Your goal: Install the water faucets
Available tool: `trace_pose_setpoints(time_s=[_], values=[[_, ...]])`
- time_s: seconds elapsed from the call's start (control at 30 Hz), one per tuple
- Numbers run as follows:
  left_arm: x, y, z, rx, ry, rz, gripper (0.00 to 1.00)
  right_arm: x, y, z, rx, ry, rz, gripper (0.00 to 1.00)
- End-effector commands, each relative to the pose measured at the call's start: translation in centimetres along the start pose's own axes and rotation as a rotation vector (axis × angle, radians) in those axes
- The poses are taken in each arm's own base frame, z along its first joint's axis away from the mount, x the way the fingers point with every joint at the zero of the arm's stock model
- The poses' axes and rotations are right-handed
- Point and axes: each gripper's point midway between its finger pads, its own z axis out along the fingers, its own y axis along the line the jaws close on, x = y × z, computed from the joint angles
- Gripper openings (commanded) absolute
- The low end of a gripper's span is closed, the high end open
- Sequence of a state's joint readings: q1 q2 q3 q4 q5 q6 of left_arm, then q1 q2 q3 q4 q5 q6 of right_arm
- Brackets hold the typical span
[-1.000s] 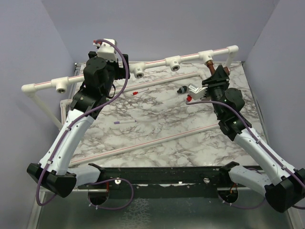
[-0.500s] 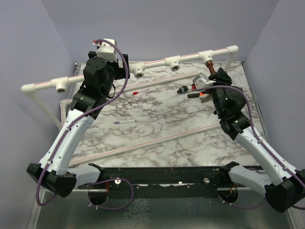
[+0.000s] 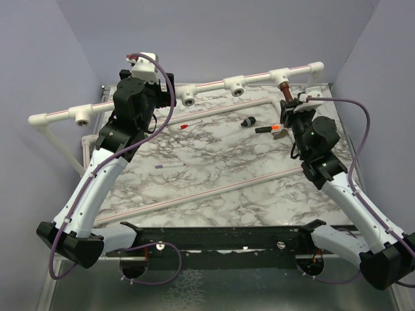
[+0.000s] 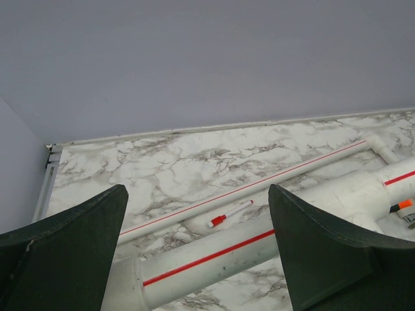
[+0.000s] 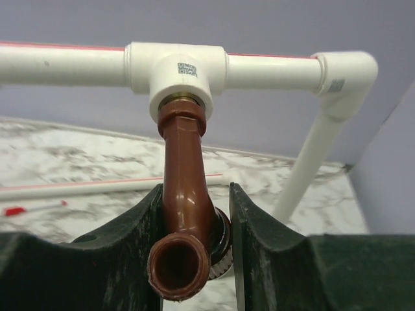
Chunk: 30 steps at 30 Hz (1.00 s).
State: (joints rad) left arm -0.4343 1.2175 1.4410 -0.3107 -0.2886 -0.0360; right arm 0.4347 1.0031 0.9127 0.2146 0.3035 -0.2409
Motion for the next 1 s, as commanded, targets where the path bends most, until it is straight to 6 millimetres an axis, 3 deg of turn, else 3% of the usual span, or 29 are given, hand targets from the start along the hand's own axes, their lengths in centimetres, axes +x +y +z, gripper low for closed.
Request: trace_pose_setpoints(time_s=[0.0,0.27,0.63,0.87,0.97], values=[[7.1,-1.7,-0.3,0.068,0.235,0.056,0.91,-3.5,2.9,-0.4,-0.067,-0.106,0.575,0.00],[7.2,-1.8,-0.3,0.072,0.236,0.055,0.91,-5.8,3.2,-1.0,-0.069,-0.124,0.995,0.00],[7.3,-2.1,-0.2,0.076,0.239,0.059,0.91,-6.8,2.9,-2.4,-0.041,-0.091,1.589,0.00],[7.2,-2.0,-0.2,0.074,0.239,0.062,0.91,-7.1,4.7,-2.4,-0.099,0.020,1.854,0.00],[7.3,-2.0,-0.2,0.071,0.239,0.064,0.91,-7.7,5.0,-2.5,-0.128,0.036,1.892,0.01]])
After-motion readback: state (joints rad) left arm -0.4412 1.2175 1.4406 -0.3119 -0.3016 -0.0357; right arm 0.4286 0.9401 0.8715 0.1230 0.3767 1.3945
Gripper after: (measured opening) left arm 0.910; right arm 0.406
